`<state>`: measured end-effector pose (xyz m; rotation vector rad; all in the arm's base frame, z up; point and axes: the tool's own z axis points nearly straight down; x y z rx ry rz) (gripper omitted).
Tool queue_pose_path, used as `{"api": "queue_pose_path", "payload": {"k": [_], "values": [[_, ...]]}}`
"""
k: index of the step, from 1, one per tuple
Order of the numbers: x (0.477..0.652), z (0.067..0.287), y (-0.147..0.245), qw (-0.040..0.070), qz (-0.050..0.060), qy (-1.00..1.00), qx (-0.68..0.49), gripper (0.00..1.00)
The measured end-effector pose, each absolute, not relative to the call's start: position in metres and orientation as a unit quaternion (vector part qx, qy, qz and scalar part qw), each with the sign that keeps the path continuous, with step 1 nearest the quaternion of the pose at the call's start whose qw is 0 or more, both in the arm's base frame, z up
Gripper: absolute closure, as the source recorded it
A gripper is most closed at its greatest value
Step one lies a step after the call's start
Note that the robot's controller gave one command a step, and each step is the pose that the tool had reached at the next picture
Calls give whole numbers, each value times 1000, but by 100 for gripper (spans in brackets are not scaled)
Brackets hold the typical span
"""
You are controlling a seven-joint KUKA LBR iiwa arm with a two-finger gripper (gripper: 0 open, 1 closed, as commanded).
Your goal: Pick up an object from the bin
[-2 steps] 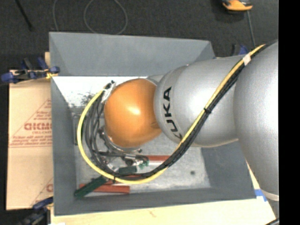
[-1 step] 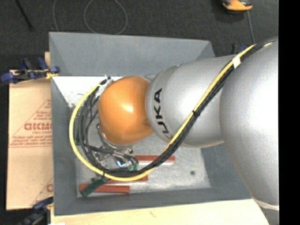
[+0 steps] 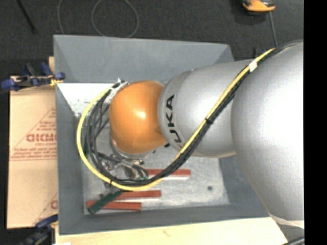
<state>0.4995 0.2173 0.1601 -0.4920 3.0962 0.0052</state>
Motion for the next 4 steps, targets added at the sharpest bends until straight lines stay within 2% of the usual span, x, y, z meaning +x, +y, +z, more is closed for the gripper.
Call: {"api": "queue_pose_path", "payload": {"k": [1, 2, 3, 4], "values": [[492, 167, 227, 4, 1, 986, -169, 100], [480, 145, 229, 0, -1, 979, -203, 100], [529, 339, 195, 7, 0, 981, -195, 100], [518, 245, 219, -2, 0, 991, -136, 100]]}}
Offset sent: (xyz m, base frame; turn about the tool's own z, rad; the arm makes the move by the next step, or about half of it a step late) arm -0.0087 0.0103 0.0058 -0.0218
